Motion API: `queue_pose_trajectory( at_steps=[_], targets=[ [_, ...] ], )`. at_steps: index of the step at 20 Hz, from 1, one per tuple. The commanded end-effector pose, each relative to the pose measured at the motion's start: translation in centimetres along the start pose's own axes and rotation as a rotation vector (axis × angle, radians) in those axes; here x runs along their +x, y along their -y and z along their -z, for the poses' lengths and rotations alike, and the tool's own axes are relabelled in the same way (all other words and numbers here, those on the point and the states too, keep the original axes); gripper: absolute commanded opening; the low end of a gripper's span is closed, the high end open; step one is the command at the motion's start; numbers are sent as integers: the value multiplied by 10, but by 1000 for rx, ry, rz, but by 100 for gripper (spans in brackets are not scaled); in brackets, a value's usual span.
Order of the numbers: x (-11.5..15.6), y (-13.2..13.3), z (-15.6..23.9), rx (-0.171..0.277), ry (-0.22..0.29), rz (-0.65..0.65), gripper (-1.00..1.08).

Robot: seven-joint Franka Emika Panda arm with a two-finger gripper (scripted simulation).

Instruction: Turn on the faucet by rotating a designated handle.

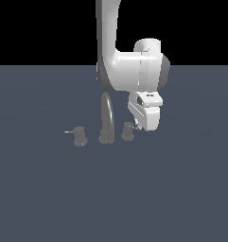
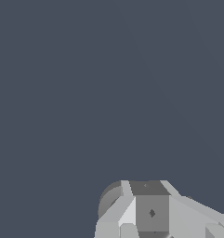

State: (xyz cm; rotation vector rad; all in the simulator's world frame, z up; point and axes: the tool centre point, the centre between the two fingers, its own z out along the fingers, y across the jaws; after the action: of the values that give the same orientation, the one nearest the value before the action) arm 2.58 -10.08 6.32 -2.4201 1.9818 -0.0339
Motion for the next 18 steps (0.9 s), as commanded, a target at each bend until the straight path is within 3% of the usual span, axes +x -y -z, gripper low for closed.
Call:
queue_pose_trajectory(
  at_steps=[1, 3, 15, 16, 17, 18],
  targets=[
    [-2, -19, 0, -23, 8, -6, -100],
    [3, -9, 0, -6, 1, -8, -100],
    [-35, -40, 1, -23, 8, -6, -100],
    [-35, -40, 1, -23, 8, -6, -100],
    [-17, -40, 1, -19, -1, -31, -100],
    [-24, -39, 1, -20, 0, -28, -100]
  ],
)
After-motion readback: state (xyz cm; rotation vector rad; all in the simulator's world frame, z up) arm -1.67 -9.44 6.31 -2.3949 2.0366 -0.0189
